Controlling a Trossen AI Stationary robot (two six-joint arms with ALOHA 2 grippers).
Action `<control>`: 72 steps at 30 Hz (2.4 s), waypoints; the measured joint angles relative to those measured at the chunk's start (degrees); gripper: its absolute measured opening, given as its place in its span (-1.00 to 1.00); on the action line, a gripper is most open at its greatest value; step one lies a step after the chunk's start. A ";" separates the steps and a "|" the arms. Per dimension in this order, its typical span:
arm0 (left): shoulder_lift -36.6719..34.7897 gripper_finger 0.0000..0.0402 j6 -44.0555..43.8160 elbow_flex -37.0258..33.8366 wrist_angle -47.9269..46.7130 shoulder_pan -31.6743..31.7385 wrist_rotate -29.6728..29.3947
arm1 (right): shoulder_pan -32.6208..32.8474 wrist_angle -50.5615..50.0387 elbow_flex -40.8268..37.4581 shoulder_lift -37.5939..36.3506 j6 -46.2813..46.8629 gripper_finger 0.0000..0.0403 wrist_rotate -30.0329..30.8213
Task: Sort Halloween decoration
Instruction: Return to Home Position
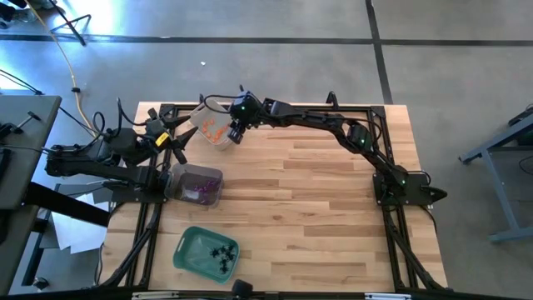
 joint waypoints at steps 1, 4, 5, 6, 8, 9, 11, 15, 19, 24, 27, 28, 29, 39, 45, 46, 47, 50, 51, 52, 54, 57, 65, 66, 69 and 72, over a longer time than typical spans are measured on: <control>-0.01 -0.07 -0.01 0.00 0.00 0.01 -0.01 | 0.00 0.56 0.00 -0.04 -0.01 -0.30 -0.02; 0.00 -0.07 -0.02 0.00 0.00 0.01 0.00 | 0.01 3.23 0.00 -0.12 0.11 -0.30 -0.04; 0.01 -0.07 0.00 0.00 0.00 0.02 0.00 | 0.14 4.33 0.00 -0.12 0.18 -0.30 -0.08; 0.01 -0.07 0.00 0.00 0.00 0.02 0.00 | 0.35 5.55 0.00 -0.12 0.17 -0.30 -0.31; 0.01 -0.07 -0.01 0.00 0.00 0.01 0.00 | 1.10 7.69 0.00 -0.14 0.07 -0.30 -1.01; 0.01 -0.07 0.00 0.00 0.00 0.02 0.00 | 1.52 8.67 0.00 -0.15 0.25 -0.30 -1.34; 0.01 -0.07 0.00 0.00 0.00 0.01 0.00 | 1.95 11.49 -0.02 -0.15 2.63 -0.30 -1.65; 0.01 -0.07 -0.01 0.00 0.00 0.00 0.00 | 1.56 16.67 -0.02 -0.15 3.98 -0.30 -1.85; 0.01 -0.07 0.00 0.00 0.00 0.02 0.00 | 2.75 21.39 -0.02 -0.15 2.99 -0.30 -1.64; 0.01 -0.07 0.00 0.00 0.00 0.01 0.00 | 4.22 24.02 -0.19 -0.15 1.50 -0.30 -2.43; 0.01 -0.07 0.00 0.00 0.00 0.00 0.00 | 4.20 32.64 -4.88 -0.36 2.51 -0.30 -2.86; 0.01 -0.07 0.00 0.00 0.00 0.02 0.00 | 4.22 35.83 -7.01 -0.38 3.19 -0.30 -3.28; 0.01 -0.07 0.00 0.00 0.00 0.02 0.00 | 4.21 37.93 -9.30 -0.65 4.45 -0.30 -4.45; -0.01 -0.07 0.00 0.00 0.00 0.02 0.00 | 2.97 56.53 -32.80 -9.00 10.96 -0.30 -6.26; 0.00 -0.07 0.00 0.00 0.00 0.02 0.00 | 2.71 59.96 -48.35 -20.52 10.07 -0.30 -2.90; 0.01 -0.07 0.00 0.00 0.00 0.01 0.00 | 2.70 59.82 -50.95 -22.43 9.40 -0.30 -1.95; -0.01 -0.07 0.00 0.00 0.00 0.00 0.00 | 2.64 60.60 -53.34 -24.32 9.10 -0.30 -0.90; 0.00 -0.07 0.00 0.00 0.00 0.02 0.00 | 2.71 61.92 -60.32 -30.57 8.44 -0.30 1.01; 0.00 -0.07 0.00 0.00 0.00 0.00 0.00 | 2.71 62.65 -62.35 -32.25 8.09 -0.30 1.18; 0.01 -0.07 0.00 0.00 0.00 0.02 0.00 | 2.71 63.18 -64.59 -34.20 7.98 -0.30 1.03; -0.01 -0.07 -0.02 0.00 0.00 0.00 0.00 | 2.73 63.16 -68.66 -38.04 7.96 -0.30 1.01; -0.01 -0.07 0.00 0.00 0.00 0.02 0.00 | 2.71 63.59 -74.46 -44.32 7.88 -0.30 1.08; 0.01 -0.07 0.00 0.00 0.00 0.01 0.00 | 4.08 64.24 -89.03 -58.50 12.85 -0.30 1.14; 0.01 -0.07 0.00 0.00 0.00 0.00 0.00 | 4.57 64.21 -90.92 -59.99 13.57 -0.30 1.14; 0.01 -0.07 0.00 0.00 0.00 0.00 0.00 | 6.20 66.64 -96.63 -64.09 15.53 -0.30 1.14; 0.01 -0.07 -0.02 0.00 0.00 0.02 0.00 | 8.39 72.07 -102.68 -66.76 16.86 -0.30 1.14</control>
